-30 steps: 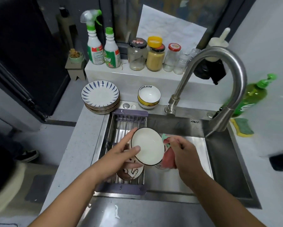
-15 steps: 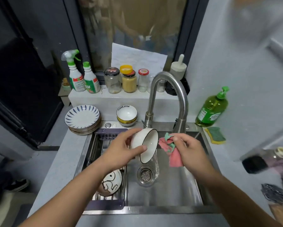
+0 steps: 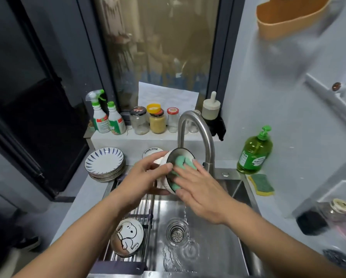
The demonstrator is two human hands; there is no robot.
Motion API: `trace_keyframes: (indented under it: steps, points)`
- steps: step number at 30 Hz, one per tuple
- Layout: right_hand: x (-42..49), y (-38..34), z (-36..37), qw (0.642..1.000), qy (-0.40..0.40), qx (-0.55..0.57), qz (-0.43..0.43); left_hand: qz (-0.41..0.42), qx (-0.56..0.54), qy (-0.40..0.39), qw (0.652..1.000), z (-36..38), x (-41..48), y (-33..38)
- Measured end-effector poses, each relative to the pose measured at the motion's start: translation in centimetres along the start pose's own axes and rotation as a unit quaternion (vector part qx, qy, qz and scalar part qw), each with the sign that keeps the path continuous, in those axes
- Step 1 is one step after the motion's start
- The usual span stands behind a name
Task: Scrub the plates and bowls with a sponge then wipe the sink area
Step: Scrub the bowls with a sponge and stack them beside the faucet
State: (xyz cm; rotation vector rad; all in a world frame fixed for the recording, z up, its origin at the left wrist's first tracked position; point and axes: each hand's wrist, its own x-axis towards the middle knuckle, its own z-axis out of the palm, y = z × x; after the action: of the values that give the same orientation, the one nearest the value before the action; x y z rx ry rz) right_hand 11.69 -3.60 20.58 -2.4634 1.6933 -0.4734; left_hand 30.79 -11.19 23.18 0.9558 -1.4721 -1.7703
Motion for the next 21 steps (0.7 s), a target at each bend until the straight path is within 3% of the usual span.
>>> trace_keyframes:
  steps: [2, 4, 5, 7, 9, 10, 11, 12, 13, 14, 16, 18, 20, 21]
  points:
    - [-0.3, 0.4, -0.4, 0.996, -0.015, -0.089, -0.026, 0.013, -0.013, 0.017, 1.000, -0.1, 0.0, 0.9]
    - [-0.2, 0.1, -0.6, 0.995, 0.002, -0.099, -0.023, 0.030, -0.024, 0.035, 0.999, 0.1, 0.2, 1.3]
    - [0.0, -0.5, -0.6, 0.999, 0.016, -0.050, -0.016, 0.036, -0.026, 0.048, 0.998, 0.4, 0.3, 1.3]
    - [0.6, -2.7, -1.1, 0.981, 0.049, 0.181, 0.045, 0.046, -0.034, 0.067, 0.996, 1.0, 0.4, 1.1]
    - [1.0, -4.2, -1.6, 0.901, 0.051, 0.418, 0.105, 0.050, -0.047, 0.076, 0.995, 1.3, 0.6, 1.0]
    - [1.0, -4.3, -1.7, 0.881, 0.053, 0.457, 0.112, 0.050, -0.056, 0.078, 0.994, 1.4, 0.6, 1.2]
    - [0.8, -4.1, -1.8, 0.891, 0.050, 0.439, 0.103, 0.049, -0.063, 0.079, 0.994, 1.3, 0.6, 1.6]
    - [0.7, -3.3, -2.0, 0.934, 0.047, 0.345, 0.079, 0.048, -0.071, 0.078, 0.993, 1.2, 0.5, 2.0]
    - [0.6, -2.0, -2.1, 0.980, 0.050, 0.189, 0.035, 0.044, -0.079, 0.077, 0.993, 1.0, 0.4, 2.4]
    - [0.7, -0.2, -2.3, 0.998, 0.060, 0.023, -0.028, 0.040, -0.087, 0.076, 0.992, 0.8, 0.4, 2.7]
    - [1.1, 2.9, -2.8, 0.975, 0.042, -0.191, -0.108, 0.032, -0.097, 0.072, 0.992, 0.7, 0.3, 3.1]
    - [1.5, 2.8, -3.3, 0.979, 0.025, -0.170, -0.104, 0.027, -0.110, 0.084, 0.990, 1.1, 0.5, 3.1]
    - [1.7, 0.1, -2.8, 0.997, 0.064, 0.009, -0.040, 0.023, -0.126, 0.103, 0.986, 1.8, 0.8, 2.7]
    - [1.7, -1.5, -2.4, 0.989, 0.078, 0.123, 0.013, 0.020, -0.128, 0.111, 0.985, 2.1, 1.0, 2.4]
